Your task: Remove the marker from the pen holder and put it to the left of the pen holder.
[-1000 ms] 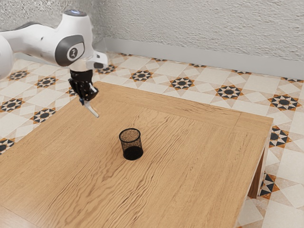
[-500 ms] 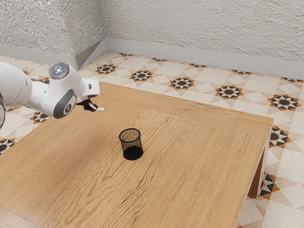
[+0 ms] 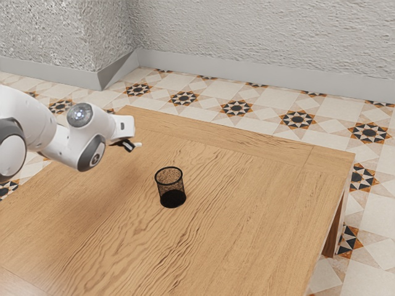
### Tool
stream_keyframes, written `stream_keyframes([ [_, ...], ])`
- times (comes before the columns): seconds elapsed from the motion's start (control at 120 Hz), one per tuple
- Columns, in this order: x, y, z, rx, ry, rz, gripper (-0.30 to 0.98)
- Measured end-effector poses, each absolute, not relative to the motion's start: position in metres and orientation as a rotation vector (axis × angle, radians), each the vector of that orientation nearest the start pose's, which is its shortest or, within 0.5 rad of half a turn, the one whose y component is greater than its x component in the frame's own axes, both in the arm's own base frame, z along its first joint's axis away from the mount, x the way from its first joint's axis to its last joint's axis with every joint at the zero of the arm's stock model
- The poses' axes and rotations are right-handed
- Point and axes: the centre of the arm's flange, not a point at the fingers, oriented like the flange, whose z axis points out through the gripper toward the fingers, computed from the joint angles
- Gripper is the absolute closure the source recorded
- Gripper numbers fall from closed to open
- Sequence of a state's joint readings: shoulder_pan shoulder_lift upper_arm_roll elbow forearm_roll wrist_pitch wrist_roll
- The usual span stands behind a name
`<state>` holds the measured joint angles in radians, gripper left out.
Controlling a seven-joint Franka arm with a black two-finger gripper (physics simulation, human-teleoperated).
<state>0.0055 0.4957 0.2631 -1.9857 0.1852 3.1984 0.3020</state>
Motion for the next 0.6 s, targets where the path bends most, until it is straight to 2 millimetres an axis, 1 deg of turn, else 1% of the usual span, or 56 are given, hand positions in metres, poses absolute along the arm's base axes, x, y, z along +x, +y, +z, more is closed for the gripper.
stream_keyframes([
  [0.067, 0.645, 0.139, 0.303, -2.608, 0.409, -0.899, 0.77],
  [0.1, 0.645, 0.138, 0.303, -2.607, 0.415, -0.901, 0.72],
  [0.25, 0.645, 0.136, 0.302, -2.605, 0.427, -0.9, 0.4],
  [0.333, 0.646, 0.135, 0.303, -2.605, 0.43, -0.9, 0.27],
  [0.367, 0.647, 0.132, 0.306, -2.606, 0.435, -0.905, 0.23],
  [0.4, 0.65, 0.129, 0.313, -2.604, 0.437, -0.913, 0.2],
  [0.433, 0.656, 0.124, 0.33, -2.603, 0.435, -0.927, 0.17],
  [0.45, 0.658, 0.122, 0.341, -2.604, 0.433, -0.936, 0.16],
  [0.467, 0.66, 0.119, 0.353, -2.605, 0.43, -0.943, 0.15],
  [0.483, 0.665, 0.115, 0.371, -2.606, 0.422, -0.957, 0.13],
  [0.5, 0.67, 0.111, 0.39, -2.609, 0.41, -0.969, 0.12],
  [0.525, 0.676, 0.107, 0.432, -2.621, 0.373, -0.996, 0.11],
  [0.542, 0.676, 0.105, 0.458, -2.636, 0.347, -1.004, 0.1],
  [0.567, 0.672, 0.103, 0.492, -2.671, 0.308, -1.0, 0.09],
  [0.6, 0.659, 0.102, 0.533, -2.731, 0.255, -0.975, 0.08],
])
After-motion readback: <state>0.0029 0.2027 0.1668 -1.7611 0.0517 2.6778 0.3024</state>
